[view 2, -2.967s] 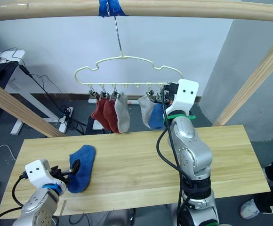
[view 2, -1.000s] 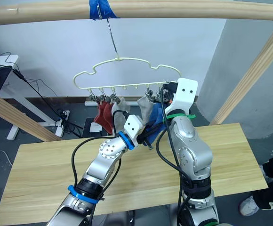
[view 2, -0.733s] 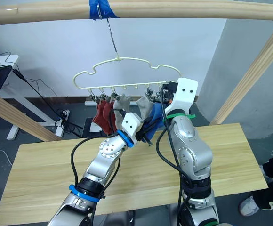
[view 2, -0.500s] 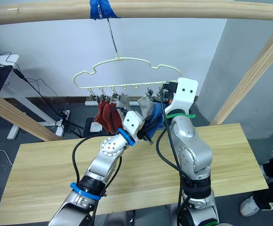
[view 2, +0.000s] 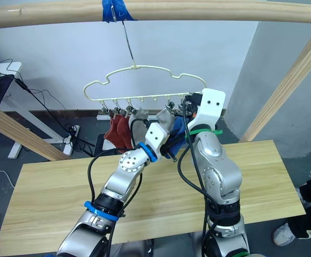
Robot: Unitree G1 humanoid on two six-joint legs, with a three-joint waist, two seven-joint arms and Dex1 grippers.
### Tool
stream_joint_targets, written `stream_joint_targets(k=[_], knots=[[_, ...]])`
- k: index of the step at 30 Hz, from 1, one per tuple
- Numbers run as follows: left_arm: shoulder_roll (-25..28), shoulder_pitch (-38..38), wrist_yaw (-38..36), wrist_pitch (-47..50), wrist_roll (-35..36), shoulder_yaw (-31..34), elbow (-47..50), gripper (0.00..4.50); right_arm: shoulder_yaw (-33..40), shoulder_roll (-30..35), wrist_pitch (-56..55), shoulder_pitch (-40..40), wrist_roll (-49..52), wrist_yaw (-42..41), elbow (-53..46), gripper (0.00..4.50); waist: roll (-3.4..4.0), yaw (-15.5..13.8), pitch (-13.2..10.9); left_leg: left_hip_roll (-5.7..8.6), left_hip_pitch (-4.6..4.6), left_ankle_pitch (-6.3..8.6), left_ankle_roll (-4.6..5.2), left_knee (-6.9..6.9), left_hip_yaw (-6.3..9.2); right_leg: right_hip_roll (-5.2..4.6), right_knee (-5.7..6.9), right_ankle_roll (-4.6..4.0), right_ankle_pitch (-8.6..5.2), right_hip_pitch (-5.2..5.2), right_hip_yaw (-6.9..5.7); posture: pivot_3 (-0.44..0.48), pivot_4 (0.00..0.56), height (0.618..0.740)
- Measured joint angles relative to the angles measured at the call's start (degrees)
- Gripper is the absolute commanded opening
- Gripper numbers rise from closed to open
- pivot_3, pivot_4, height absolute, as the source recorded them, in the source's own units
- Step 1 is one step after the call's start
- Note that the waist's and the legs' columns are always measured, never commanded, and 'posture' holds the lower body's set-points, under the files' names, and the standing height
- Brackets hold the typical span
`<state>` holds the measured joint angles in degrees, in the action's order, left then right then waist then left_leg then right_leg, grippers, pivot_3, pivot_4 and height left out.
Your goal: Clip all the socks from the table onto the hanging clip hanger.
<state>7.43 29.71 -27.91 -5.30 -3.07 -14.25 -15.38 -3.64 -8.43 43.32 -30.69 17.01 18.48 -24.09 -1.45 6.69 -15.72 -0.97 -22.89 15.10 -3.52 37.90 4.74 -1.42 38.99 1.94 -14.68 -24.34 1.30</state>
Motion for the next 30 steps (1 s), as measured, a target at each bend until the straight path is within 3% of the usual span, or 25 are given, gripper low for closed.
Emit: stream_joint_targets(k=[22, 25, 28, 30], knots=[[-0.61, 3.67, 0.27, 1.36, 0.81, 2.19, -0.06, 0.03, -0.54, 0.00, 0.61, 0.01, -0.17, -0.38, -0.67, 0.00, 0.00, 0.12, 0.00, 0.00, 0.00, 0.00, 0.00, 0.00, 0.00, 0.00, 0.00, 0.00, 0.00, 0.00, 0.00, -0.211, 0.227, 0.740], [-0.65, 3.56, 0.14, 1.35, 0.81, 2.22, -0.06, 0.00, -0.61, 0.00, 0.75, 0.01, -0.52, 0.24, -0.78, 0.83, 0.00, 0.19, 0.00, 0.00, 0.00, 0.00, 0.00, 0.00, 0.00, 0.00, 0.00, 0.00, 0.00, 0.00, 0.01, -0.211, 0.227, 0.740], [-0.80, 3.32, -0.34, 1.24, 0.84, 2.21, -0.06, 0.00, -0.61, 0.00, 0.75, 0.01, -0.50, 0.28, -0.91, 1.95, 0.00, 0.26, 0.00, 0.00, 0.00, 0.00, 0.00, -0.01, 0.00, 0.00, 0.00, 0.00, 0.00, 0.00, 0.00, -0.213, 0.226, 0.740], [-0.85, 3.18, -0.44, 1.15, 0.84, 2.19, 0.00, 0.00, -0.61, 0.00, 0.75, 0.01, -0.50, 0.38, -0.93, 1.95, 0.00, 0.29, 0.00, 0.00, 0.00, 0.00, 0.00, -0.01, 0.00, 0.00, 0.00, 0.00, 0.00, 0.00, 0.00, -0.213, 0.226, 0.740]])
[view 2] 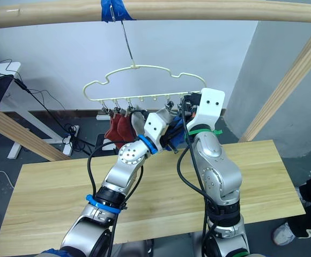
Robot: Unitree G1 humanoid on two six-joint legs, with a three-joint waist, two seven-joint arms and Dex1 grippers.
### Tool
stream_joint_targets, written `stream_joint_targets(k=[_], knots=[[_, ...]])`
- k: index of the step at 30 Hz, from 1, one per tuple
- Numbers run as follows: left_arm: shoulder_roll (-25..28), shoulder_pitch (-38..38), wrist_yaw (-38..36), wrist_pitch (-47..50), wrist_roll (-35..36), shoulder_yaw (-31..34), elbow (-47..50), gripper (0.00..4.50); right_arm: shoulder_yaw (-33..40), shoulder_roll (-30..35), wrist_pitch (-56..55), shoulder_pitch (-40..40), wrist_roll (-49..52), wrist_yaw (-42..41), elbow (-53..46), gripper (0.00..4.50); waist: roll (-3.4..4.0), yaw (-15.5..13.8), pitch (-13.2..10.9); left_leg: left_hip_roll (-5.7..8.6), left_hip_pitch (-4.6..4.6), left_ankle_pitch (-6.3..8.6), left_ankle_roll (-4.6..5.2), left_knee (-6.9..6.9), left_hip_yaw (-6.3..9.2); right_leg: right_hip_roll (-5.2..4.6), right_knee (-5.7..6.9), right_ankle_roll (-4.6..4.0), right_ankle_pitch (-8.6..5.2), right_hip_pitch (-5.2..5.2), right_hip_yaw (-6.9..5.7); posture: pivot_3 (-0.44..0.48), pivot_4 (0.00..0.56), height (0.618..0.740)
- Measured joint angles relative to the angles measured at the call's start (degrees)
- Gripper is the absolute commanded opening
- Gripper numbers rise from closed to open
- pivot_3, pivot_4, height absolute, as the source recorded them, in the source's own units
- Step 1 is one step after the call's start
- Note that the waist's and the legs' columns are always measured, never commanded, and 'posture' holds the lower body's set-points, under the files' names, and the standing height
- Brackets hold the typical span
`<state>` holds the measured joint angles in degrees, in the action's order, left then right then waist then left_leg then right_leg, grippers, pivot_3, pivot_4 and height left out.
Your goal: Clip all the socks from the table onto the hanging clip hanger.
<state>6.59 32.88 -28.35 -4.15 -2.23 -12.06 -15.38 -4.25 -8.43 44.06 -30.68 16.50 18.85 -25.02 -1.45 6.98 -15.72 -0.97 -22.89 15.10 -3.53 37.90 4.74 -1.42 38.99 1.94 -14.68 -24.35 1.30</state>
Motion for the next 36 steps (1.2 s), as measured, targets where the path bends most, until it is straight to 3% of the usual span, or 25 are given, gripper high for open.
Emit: stream_joint_targets(k=[1, 8, 15, 16, 19, 22, 27, 28, 30, 36], knots=[[0.01, -0.13, -0.05, 0.00, 0.00, 0.00, 0.04, 0.00, 0.01, 0.00, 0.00, 0.00, 0.00, 0.02, -0.03, 1.95, 0.00, 0.03, 0.00, 0.00, 0.00, 0.00, 0.00, 0.00, 0.00, 0.00, 0.00, 0.00, 0.00, 0.00, 0.00, -0.213, 0.226, 0.740], [1.28, -2.11, -3.71, 2.75, 2.43, 0.02, 3.11, 2.11, 0.32, 0.03, 0.18, 0.00, 0.34, -0.17, -1.41, 2.01, 0.00, 0.25, 0.00, 0.00, -0.01, 0.00, 0.00, 0.00, 0.00, 0.00, 0.00, 0.00, 0.00, 0.00, 0.00, -0.213, 0.220, 0.740], [6.08, -8.27, -8.60, 7.49, 6.33, 0.31, 11.18, 4.34, 1.24, 1.16, 1.70, 0.11, 0.59, -3.00, -5.35, 2.01, 0.00, 1.01, 0.00, -0.03, 0.00, 0.00, 0.00, -0.01, 0.03, 0.00, 0.01, 0.00, 0.00, 0.00, 0.00, -0.201, 0.211, 0.740], [7.21, -9.26, -9.29, 8.41, 6.92, 0.54, 12.77, 4.47, 1.41, 2.13, 1.97, 0.18, 0.62, -3.92, -6.30, 2.01, 0.00, 1.00, 0.00, -0.02, 0.01, 0.00, 0.00, -0.01, 0.03, 0.00, 0.02, 0.00, 0.00, 0.00, 0.00, -0.195, 0.207, 0.740], [11.33, -13.90, -11.24, 11.80, 9.68, 2.59, 19.46, 4.47, 2.00, 7.47, 3.94, 2.88, 1.17, -7.75, -9.86, 2.01, 0.03, 1.00, 0.05, -0.04, 0.02, 0.00, 0.00, -0.02, 0.03, 0.00, 0.01, 0.00, 0.00, 0.02, 0.00, -0.189, 0.199, 0.740], [15.52, -18.23, -12.63, 15.81, 12.80, 5.82, 24.64, 4.50, 2.95, 13.85, 5.86, 7.33, 1.53, -12.20, -11.45, 2.54, 0.03, 0.95, 0.06, -0.02, 0.02, 0.00, 0.00, 0.00, 0.02, -0.01, 0.02, 0.00, 0.00, 0.02, 0.01, -0.175, 0.192, 0.740], [19.60, -22.78, -14.45, 20.71, 17.29, 8.29, 31.37, 4.50, 3.46, 21.63, 6.22, 10.60, 3.14, -20.30, -13.21, 4.27, 0.01, 0.78, 0.13, -0.02, 0.05, 0.00, -0.01, 0.02, 0.02, 0.00, 0.01, 0.00, 0.00, 0.05, 0.01, -0.143, 0.167, 0.740], [21.88, -25.48, -15.24, 22.86, 19.43, 10.38, 34.23, 4.50, 3.39, 26.40, 5.30, 12.10, 3.29, -24.06, -13.68, 4.44, 0.02, 0.81, 0.20, -0.03, 0.05, 0.00, -0.01, 0.00, 0.00, 0.00, -0.01, 0.01, -0.01, 0.05, 0.02, -0.143, 0.167, 0.740], [26.03, -30.57, -15.73, 26.53, 22.29, 16.34, 36.80, 4.50, 5.18, 34.20, 4.04, 14.56, 3.31, -30.28, -12.95, 4.44, 0.08, 0.84, 0.26, -0.03, 0.10, 0.00, 0.00, -0.01, -0.06, 0.00, 0.00, 0.01, -0.01, 0.04, 0.06, -0.129, 0.153, 0.740], [32.43, -38.35, -14.73, 29.12, 23.40, 26.85, 38.76, 4.50, 7.59, 45.05, -1.53, 16.25, 8.12, -48.10, -9.85, 4.44, 0.08, -0.52, 1.21, -0.21, 0.25, 0.00, 0.00, 0.02, -0.08, 0.19, -0.02, 0.01, -0.01, 0.17, 0.04, -0.087, 0.128, 0.740]])
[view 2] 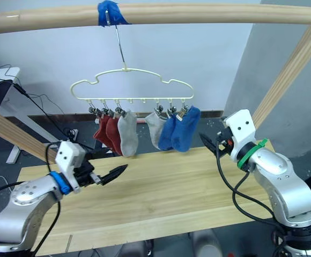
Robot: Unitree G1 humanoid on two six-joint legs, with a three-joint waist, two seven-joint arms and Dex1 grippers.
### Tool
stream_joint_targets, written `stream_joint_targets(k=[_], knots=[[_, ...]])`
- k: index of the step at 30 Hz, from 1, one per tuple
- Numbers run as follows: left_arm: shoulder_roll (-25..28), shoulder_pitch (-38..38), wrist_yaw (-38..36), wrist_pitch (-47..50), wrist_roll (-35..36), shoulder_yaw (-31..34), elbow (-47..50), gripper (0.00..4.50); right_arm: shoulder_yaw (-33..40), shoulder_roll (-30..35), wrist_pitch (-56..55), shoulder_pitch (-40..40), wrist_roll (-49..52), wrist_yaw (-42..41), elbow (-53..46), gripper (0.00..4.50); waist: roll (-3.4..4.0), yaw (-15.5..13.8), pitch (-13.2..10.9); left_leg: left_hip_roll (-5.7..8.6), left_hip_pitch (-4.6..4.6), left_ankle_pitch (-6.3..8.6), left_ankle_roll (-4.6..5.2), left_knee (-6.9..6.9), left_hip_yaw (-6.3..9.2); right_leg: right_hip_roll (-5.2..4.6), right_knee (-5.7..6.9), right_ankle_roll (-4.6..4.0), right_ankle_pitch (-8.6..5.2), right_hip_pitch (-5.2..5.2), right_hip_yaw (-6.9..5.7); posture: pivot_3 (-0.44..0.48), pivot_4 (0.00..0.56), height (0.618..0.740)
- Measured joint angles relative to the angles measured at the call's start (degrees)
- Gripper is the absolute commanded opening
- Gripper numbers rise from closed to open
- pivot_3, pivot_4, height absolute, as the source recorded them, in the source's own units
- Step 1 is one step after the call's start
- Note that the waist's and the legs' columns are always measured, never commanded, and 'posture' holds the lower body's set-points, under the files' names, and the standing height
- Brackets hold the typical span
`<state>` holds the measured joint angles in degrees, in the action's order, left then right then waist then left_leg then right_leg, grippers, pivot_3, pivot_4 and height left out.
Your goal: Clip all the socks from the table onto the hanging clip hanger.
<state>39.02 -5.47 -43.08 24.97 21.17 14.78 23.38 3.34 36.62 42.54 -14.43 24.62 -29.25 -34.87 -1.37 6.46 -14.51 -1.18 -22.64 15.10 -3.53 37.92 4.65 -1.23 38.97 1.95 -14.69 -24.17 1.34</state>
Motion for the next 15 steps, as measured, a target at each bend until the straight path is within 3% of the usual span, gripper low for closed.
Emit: stream_joint_targets(k=[5, 15], knots=[[4.76, -3.12, 1.29, 2.18, -2.32, 5.05, -1.79, 4.50, 1.73, 6.39, -3.43, 1.96, 3.85, -11.97, 3.31, 4.44, -0.11, -1.60, 1.23, -0.06, 0.04, 0.00, 0.00, 0.06, -0.04, 0.06, -0.02, 0.14, -0.08, 0.04, 0.00, -0.066, 0.113, 0.740], [7.22, -2.05, -0.18, 3.15, -1.11, 9.62, -5.19, 4.50, 4.93, 9.07, -5.86, -0.50, 5.35, -16.88, 8.99, 4.44, -0.30, -1.97, 2.93, -0.23, 0.22, 0.00, -0.01, 0.05, -0.13, 0.22, 0.00, -0.03, 0.02, 0.13, 0.03, -0.062, 0.092, 0.740]])
